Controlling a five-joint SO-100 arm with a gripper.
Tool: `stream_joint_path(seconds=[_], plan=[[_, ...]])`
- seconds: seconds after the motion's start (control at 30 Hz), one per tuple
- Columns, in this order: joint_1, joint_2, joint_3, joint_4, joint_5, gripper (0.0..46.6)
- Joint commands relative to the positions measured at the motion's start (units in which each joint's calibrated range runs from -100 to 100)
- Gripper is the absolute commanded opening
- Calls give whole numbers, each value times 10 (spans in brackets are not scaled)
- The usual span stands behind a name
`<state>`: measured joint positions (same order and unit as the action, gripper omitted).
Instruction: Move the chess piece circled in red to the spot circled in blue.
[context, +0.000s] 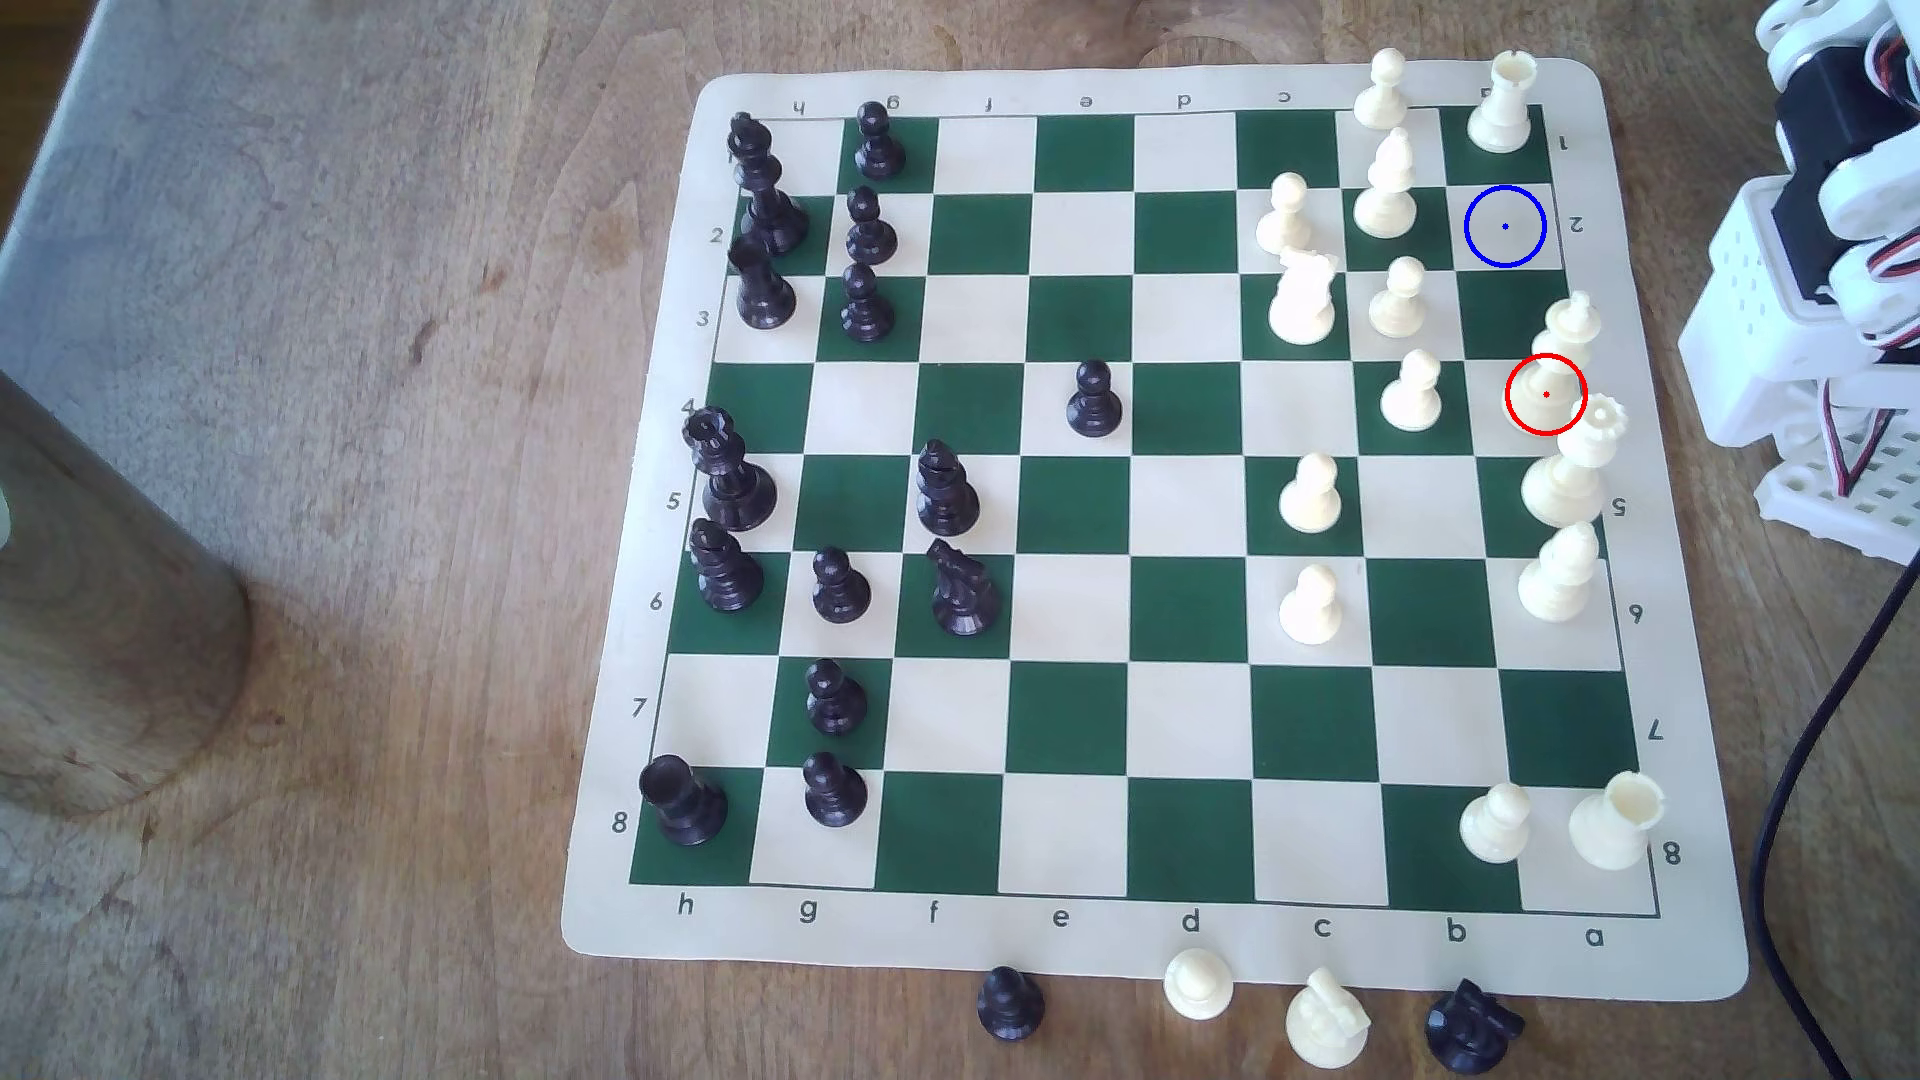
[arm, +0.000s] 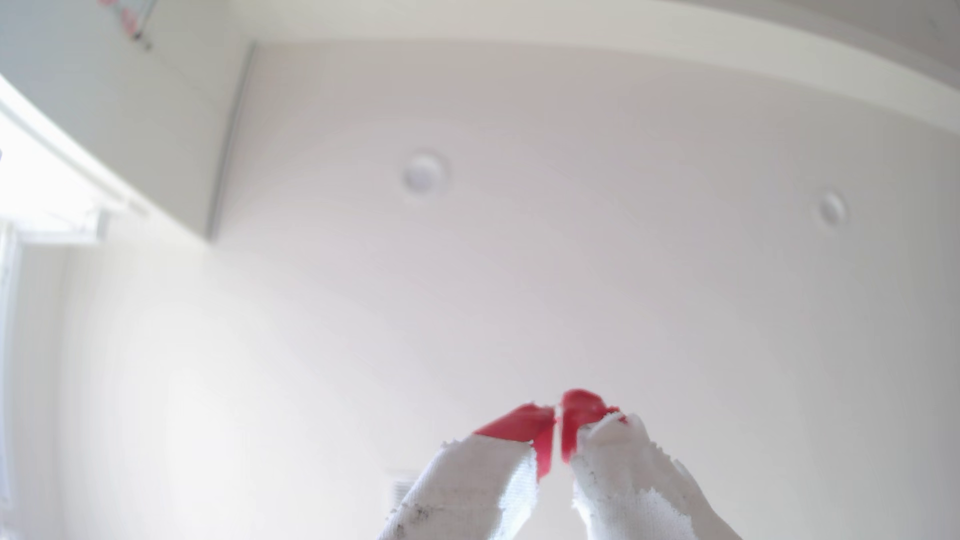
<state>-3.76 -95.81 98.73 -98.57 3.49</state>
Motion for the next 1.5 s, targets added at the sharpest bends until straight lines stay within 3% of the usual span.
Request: stream_joint_path(seconds=[0.0,0.2,0.33,0.53,0.77,0.8,0.9,0.93,0.97,1.0,1.07,1.2,1.27,1.33,1.47], plan=[[94,0,12,-11,1,2],[94,0,11,2,1,2],[92,0,-41,129,1,2],[82,0,-196,471,-3,2],[86,1,-341,736,-3,2],[94,1,-387,865,-3,2],[96,1,-456,1026,-5,2],[96,0,-489,1104,-11,2],[108,0,-522,1207,-95,2],[119,0,-525,1217,-118,2],[126,1,-532,1270,-119,2],[146,1,-556,1477,-116,91],[124,1,-553,1587,-92,34],[122,1,-551,1660,-96,3],[97,18,-548,1848,-124,3]])
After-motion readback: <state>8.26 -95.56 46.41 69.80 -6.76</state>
